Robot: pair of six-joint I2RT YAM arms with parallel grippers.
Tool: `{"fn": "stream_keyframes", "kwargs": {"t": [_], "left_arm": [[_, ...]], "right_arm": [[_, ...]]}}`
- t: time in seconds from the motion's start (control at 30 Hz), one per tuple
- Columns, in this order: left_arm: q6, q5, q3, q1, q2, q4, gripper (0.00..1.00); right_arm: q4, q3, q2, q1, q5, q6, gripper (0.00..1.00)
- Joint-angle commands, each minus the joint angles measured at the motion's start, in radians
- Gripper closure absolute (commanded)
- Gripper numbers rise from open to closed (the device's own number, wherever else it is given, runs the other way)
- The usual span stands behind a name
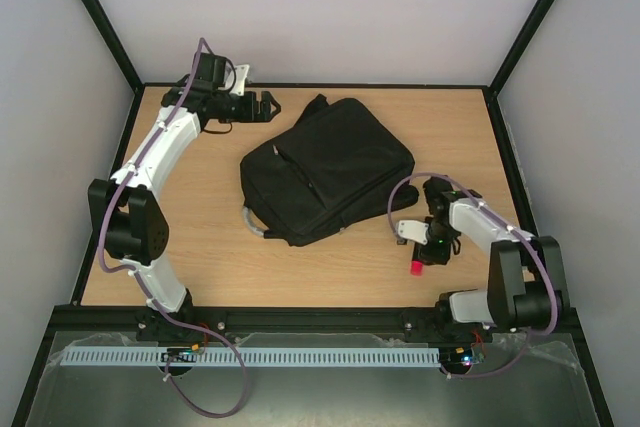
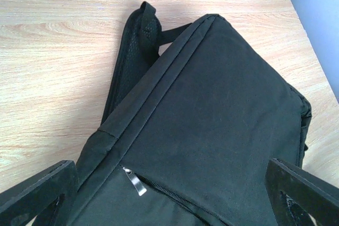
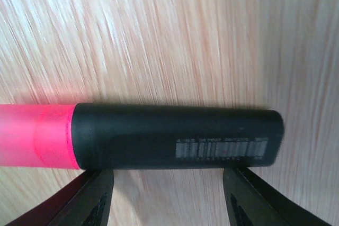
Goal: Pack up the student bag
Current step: Move the stationery to the center of the board.
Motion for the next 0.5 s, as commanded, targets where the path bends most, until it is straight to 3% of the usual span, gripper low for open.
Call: {"fn": "stream_keyframes", "kwargs": {"t": [0.0, 0.47], "left_arm": [[-0.007, 0.041, -0.014, -0.002, -0.015, 0.004, 0.01], [0.026, 0.099, -0.038, -0.001, -0.038, 0.007, 0.01]], "right_arm": [[0.018, 0.001, 0.061, 0.108, -0.024, 0.087, 0.43], [0.121, 0.216, 0.326, 0.502, -0.153, 0.348, 0.45]]}}
